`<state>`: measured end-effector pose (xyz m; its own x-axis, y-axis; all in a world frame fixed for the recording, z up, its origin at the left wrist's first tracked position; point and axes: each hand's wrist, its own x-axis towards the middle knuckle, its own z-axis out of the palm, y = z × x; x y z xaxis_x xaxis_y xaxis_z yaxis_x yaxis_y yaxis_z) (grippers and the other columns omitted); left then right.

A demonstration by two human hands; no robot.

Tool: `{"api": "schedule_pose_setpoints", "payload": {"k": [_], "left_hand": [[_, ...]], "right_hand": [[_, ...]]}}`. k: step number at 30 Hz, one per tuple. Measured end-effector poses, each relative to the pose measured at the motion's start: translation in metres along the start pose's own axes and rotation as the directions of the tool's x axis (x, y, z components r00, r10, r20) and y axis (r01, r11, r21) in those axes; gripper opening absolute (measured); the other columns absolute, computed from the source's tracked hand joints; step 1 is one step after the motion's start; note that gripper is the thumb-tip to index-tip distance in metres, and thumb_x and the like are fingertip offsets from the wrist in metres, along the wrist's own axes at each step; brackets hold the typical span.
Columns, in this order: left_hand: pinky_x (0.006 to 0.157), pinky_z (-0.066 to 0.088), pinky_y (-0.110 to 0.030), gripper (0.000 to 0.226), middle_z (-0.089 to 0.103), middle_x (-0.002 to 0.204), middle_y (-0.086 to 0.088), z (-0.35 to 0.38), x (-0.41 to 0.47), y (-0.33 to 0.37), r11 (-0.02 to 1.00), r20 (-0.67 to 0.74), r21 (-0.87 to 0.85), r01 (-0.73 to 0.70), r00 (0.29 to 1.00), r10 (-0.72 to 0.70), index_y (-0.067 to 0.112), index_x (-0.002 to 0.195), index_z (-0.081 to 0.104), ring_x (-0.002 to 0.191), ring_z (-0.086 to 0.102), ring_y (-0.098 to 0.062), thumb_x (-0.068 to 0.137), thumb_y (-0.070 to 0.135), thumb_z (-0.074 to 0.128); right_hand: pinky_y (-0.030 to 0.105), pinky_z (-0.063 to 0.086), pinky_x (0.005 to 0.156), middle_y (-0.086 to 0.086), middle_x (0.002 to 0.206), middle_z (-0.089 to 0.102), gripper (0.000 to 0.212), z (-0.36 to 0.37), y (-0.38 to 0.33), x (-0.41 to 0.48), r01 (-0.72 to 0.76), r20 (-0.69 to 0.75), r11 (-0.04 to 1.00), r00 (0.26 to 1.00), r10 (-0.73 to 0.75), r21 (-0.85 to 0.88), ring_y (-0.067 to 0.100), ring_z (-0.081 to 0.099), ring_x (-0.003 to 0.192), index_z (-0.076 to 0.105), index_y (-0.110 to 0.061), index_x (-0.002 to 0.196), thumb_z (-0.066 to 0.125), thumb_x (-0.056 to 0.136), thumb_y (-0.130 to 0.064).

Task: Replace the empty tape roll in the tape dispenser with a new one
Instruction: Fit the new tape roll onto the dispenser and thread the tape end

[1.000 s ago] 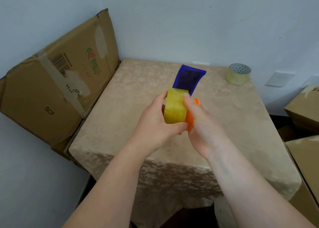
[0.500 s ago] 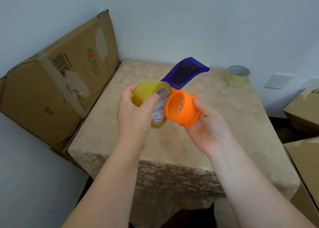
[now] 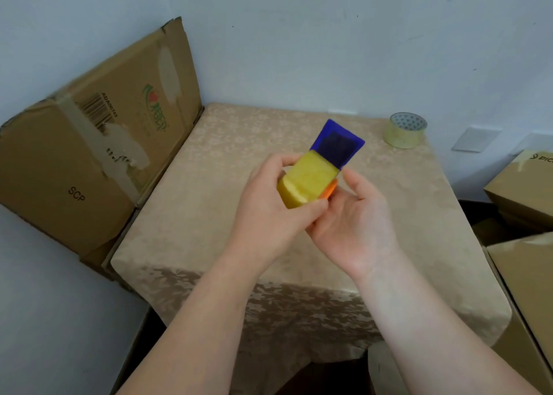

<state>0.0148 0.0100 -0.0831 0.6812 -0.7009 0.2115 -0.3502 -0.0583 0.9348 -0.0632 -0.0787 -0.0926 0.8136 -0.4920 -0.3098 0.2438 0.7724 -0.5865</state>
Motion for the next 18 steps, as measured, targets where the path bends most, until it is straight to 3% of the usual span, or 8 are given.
{"api": "schedule_pose_setpoints", "payload": {"k": [2,4,7,9,13,16,18], "left_hand": [[0.079,0.043,-0.018,0.057,0.056,0.098,0.010,0.000,0.000,-0.001,0.998,0.087,0.046,-0.030,0.996,0.026,0.037,0.108,0.055,0.094,0.054,-0.004,0.058,0.022,0.079],[0.079,0.042,-0.012,0.059,0.051,0.096,0.009,0.002,0.000,-0.003,0.998,0.170,0.059,-0.015,0.985,0.004,0.037,0.111,0.055,0.092,0.051,-0.002,0.059,0.023,0.080],[0.083,0.049,-0.019,0.058,0.053,0.104,0.003,0.002,0.000,-0.006,0.986,0.235,-0.095,0.134,0.966,-0.108,0.035,0.111,0.054,0.093,0.053,0.000,0.059,0.032,0.077],[0.083,0.048,-0.016,0.052,0.056,0.104,0.008,0.001,0.002,-0.008,0.975,0.246,-0.139,0.176,0.959,-0.138,0.030,0.107,0.058,0.091,0.053,0.006,0.058,0.034,0.077],[0.089,0.052,-0.038,0.033,0.063,0.103,0.000,-0.002,0.003,-0.004,0.991,0.245,-0.055,0.126,0.963,-0.109,0.028,0.082,0.067,0.100,0.059,-0.014,0.056,0.047,0.075],[0.077,0.052,-0.030,0.018,0.067,0.080,0.006,-0.006,0.005,-0.004,0.968,0.240,-0.177,0.176,0.962,-0.131,0.021,0.074,0.065,0.078,0.061,-0.011,0.062,0.030,0.075],[0.070,0.049,-0.029,0.011,0.062,0.072,0.005,-0.009,0.006,-0.003,0.924,0.264,-0.284,0.255,0.948,-0.180,0.015,0.079,0.063,0.068,0.056,-0.007,0.071,0.022,0.067]], "right_hand": [[0.043,0.049,0.094,0.022,0.114,0.067,0.066,-0.003,-0.005,-0.003,-0.027,0.018,0.997,1.000,0.026,0.075,0.033,0.065,0.105,0.058,0.000,0.120,0.036,0.091,-0.055],[0.041,0.053,0.085,0.016,0.102,0.067,0.055,-0.007,-0.006,-0.002,-0.001,0.008,0.997,1.000,0.000,0.077,0.031,0.068,0.095,0.061,-0.004,0.109,0.041,0.090,-0.053],[0.048,0.033,0.109,0.013,0.118,0.054,0.045,-0.010,-0.008,0.001,0.001,-0.020,0.995,1.000,0.001,0.098,0.034,0.049,0.125,0.057,-0.009,0.112,0.051,0.084,-0.045],[0.049,0.030,0.111,0.011,0.130,0.048,0.050,-0.011,-0.012,0.001,-0.010,0.002,0.986,1.000,0.010,0.169,0.031,0.038,0.135,0.051,-0.011,0.120,0.051,0.083,-0.045],[0.051,0.039,0.104,0.006,0.109,0.052,0.046,-0.013,-0.015,0.000,-0.019,0.008,0.973,1.000,0.018,0.229,0.029,0.051,0.124,0.054,-0.010,0.114,0.043,0.090,-0.047],[0.044,0.040,0.103,0.005,0.092,0.061,0.039,-0.012,-0.015,-0.001,-0.020,0.063,0.981,0.998,0.007,0.195,0.022,0.056,0.107,0.058,-0.009,0.100,0.045,0.091,-0.044],[0.041,0.047,0.093,0.007,0.093,0.067,0.031,-0.008,-0.014,-0.003,0.020,0.105,0.997,0.994,-0.028,0.078,0.023,0.064,0.093,0.061,-0.010,0.099,0.050,0.087,-0.036]]}}
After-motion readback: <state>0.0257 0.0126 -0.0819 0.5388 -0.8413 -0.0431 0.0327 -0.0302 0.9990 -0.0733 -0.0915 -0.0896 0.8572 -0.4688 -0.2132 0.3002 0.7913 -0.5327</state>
